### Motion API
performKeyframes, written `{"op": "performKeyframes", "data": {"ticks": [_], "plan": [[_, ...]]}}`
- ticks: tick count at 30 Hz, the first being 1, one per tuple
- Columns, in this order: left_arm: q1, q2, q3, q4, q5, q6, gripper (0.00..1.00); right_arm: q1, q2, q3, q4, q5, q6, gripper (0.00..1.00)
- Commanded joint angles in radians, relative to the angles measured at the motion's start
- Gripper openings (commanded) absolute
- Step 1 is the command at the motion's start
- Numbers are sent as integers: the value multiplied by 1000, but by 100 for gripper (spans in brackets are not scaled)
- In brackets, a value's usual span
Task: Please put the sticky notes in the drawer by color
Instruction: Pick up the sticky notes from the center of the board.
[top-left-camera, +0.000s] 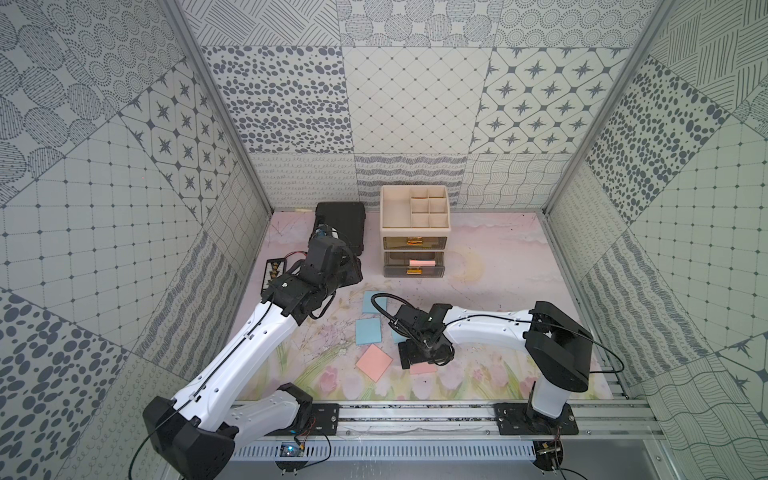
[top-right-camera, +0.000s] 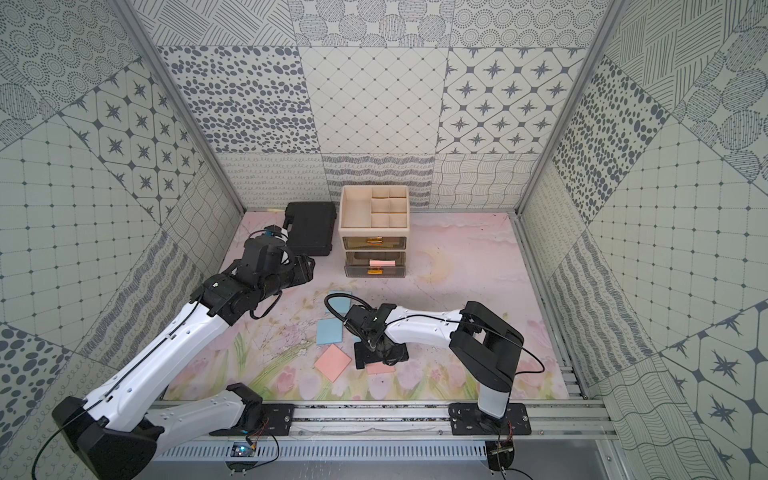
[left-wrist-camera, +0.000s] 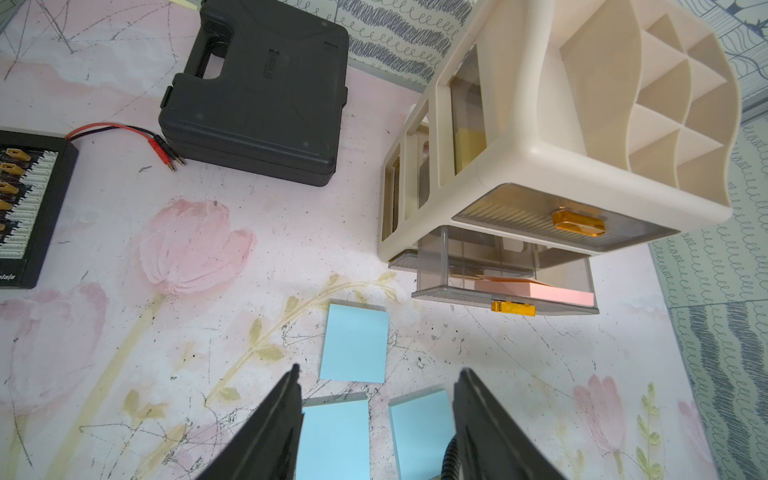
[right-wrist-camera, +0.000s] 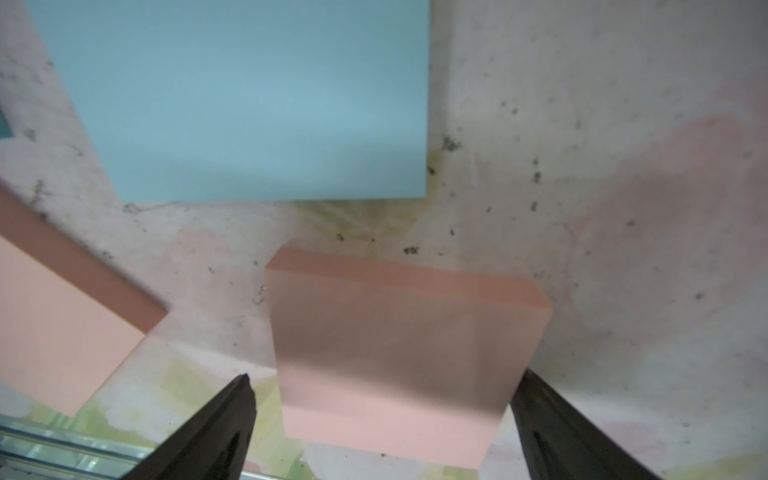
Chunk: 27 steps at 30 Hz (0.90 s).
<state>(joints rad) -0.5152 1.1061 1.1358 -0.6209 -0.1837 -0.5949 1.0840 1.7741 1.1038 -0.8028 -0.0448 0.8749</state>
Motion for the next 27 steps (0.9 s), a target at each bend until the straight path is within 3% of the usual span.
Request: {"op": "performKeyframes", "data": {"ticks": [1,8,19,23,27], "plan": [[3,2,3,-15,-10,-3,61,-4,23,22,28,2,-10,99],[3,-6,0,-14,-23,4,61,-4,66,46,-17,23,15,100],[3,-14,-13,-4,-25,4,62,8,109,69,-53,45,53,88],[3,-14,-16,-2,-26,7,62,11,117,78,-62,48,53,75],[3,-22,-20,0,-32,6,62,16,112,85,-74,62,57,71]]}}
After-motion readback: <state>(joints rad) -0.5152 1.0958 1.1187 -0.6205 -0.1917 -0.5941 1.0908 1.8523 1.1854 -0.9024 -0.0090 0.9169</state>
